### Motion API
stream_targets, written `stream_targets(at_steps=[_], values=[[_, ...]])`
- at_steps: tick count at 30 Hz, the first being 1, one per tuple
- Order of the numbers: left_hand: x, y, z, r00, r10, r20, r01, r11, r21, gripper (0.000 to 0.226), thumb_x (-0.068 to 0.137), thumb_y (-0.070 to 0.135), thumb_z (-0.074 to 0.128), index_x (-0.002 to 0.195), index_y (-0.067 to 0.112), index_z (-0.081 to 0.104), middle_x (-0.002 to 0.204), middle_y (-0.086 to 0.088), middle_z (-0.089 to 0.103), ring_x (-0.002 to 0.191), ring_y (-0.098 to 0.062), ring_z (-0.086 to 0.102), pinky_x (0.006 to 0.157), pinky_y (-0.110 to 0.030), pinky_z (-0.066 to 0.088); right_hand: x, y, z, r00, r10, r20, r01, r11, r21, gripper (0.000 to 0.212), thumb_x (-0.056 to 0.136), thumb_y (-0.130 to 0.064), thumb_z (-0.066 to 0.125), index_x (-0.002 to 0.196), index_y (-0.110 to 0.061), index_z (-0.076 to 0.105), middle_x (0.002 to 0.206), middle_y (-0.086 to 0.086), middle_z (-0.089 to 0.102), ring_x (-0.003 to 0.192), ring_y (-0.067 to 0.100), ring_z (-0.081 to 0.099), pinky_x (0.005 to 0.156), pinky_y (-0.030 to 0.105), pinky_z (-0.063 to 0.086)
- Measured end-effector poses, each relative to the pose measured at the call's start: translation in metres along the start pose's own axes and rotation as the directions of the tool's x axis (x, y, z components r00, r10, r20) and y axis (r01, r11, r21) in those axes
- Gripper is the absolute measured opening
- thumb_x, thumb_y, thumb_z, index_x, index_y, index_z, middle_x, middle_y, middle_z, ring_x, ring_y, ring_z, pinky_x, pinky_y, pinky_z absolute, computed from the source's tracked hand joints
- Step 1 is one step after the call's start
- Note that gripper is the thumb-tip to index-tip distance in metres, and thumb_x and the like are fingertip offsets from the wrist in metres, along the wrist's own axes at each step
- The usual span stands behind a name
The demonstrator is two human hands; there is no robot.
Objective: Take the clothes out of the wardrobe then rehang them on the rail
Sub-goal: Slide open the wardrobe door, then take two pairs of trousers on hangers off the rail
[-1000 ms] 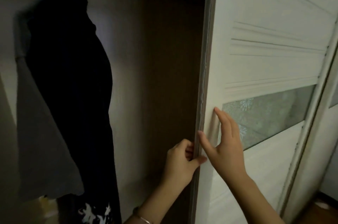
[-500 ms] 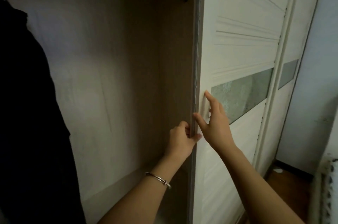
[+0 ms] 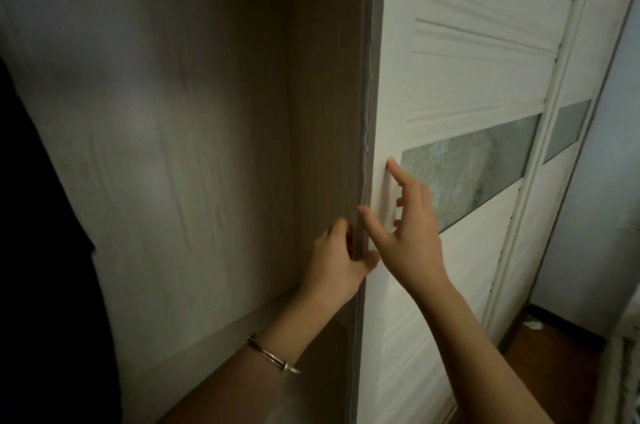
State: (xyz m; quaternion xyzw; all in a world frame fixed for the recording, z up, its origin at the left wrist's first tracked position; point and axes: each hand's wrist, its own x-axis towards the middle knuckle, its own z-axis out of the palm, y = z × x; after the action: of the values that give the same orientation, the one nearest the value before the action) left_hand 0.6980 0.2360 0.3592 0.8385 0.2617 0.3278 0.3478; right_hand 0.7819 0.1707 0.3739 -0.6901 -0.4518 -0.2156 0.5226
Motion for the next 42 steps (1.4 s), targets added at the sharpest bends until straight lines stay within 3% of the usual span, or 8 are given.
stream_targets(at_steps=[4,10,13,19,25,31,37,42], values=[[-0.001,-0.004,0.003,1.000,-0.007,0.001,0.007,1.000,-0.012,0.029,0.080,0.026,0.067,0.102,0.017,0.050,0.111,-0.003,0.057,0.101,-0.018,0.059,0.087,-0.032,0.053,-0.001,0.004,0.010,0.997,-0.037,-0.072,0.039,0.999,0.030,0.068,0.083,-0.034,0.060,0.143,-0.020,0.031,0.134,0.006,0.044,0.119,0.007,0.038,0.084,0.003,0.027],[-0.019,-0.028,-0.004,0.998,0.030,0.050,-0.027,0.998,-0.057,0.019,0.086,0.020,0.061,0.103,0.013,0.062,0.085,0.011,0.061,0.078,0.000,0.060,0.074,-0.015,0.049,-0.007,0.002,0.017,0.981,-0.094,-0.168,0.093,0.996,-0.012,0.060,0.082,-0.033,0.053,0.138,-0.015,0.038,0.131,0.019,0.046,0.120,0.028,0.043,0.093,0.029,0.040],[-0.037,-0.041,-0.030,0.997,0.052,0.050,-0.054,0.998,0.044,0.013,0.087,0.019,0.058,0.093,0.013,0.069,0.065,0.022,0.055,0.058,0.008,0.055,0.060,-0.007,0.042,-0.011,-0.008,0.019,0.911,-0.328,-0.251,0.288,0.940,-0.185,0.045,0.080,-0.016,0.058,0.124,-0.014,0.048,0.123,0.015,0.050,0.111,0.030,0.046,0.091,0.041,0.041],[-0.084,-0.033,-0.143,0.980,0.040,-0.193,0.015,0.961,0.275,0.015,0.083,0.030,0.059,0.089,0.024,0.071,0.077,0.016,0.067,0.080,0.001,0.061,0.066,-0.011,0.047,-0.010,-0.078,0.043,0.872,-0.445,-0.205,0.427,0.895,-0.129,0.021,0.082,-0.021,0.052,0.086,-0.014,0.071,0.086,0.004,0.072,0.095,0.021,0.056,0.092,0.039,0.033],[-0.142,0.021,-0.249,0.820,0.279,-0.499,0.115,0.775,0.622,0.013,0.085,0.029,0.058,0.088,0.025,0.071,0.078,0.021,0.065,0.056,0.022,0.049,0.053,0.000,0.035,-0.003,-0.163,0.068,0.884,-0.467,-0.029,0.431,0.789,0.437,0.030,0.081,-0.027,0.046,0.089,-0.013,0.071,0.078,-0.011,0.063,0.070,0.004,0.059,0.064,0.023,0.050],[-0.153,0.080,-0.334,0.608,0.610,-0.508,0.246,0.464,0.851,0.027,0.079,0.029,0.047,0.088,0.015,0.069,0.087,0.001,0.070,0.086,-0.008,0.053,0.079,-0.018,0.037,0.032,-0.256,0.076,0.763,-0.631,0.139,0.349,0.583,0.734,0.012,0.084,-0.028,0.056,0.086,-0.038,0.064,0.078,-0.024,0.063,0.084,0.001,0.061,0.063,0.003,0.044],[-0.112,0.099,-0.402,0.621,0.212,-0.755,0.412,0.731,0.544,0.031,0.087,0.021,0.056,0.117,0.017,0.060,0.122,-0.004,0.060,0.115,-0.018,0.055,0.098,-0.026,0.039,0.088,-0.338,0.087,0.779,-0.616,0.122,0.348,0.585,0.733,0.016,0.088,-0.021,0.055,0.092,-0.021,0.071,0.080,-0.009,0.066,0.072,0.007,0.058,0.067,0.020,0.045],[-0.087,0.101,-0.427,0.670,0.033,-0.741,0.544,0.658,0.521,0.031,0.089,0.029,0.054,0.114,0.015,0.063,0.121,-0.007,0.063,0.115,-0.023,0.055,0.089,-0.025,0.040,0.125,-0.383,0.100,0.818,-0.501,0.283,0.114,0.623,0.774,0.025,0.090,-0.023,0.054,0.109,-0.012,0.064,0.098,0.002,0.066,0.097,0.018,0.061,0.087,0.031,0.050]])
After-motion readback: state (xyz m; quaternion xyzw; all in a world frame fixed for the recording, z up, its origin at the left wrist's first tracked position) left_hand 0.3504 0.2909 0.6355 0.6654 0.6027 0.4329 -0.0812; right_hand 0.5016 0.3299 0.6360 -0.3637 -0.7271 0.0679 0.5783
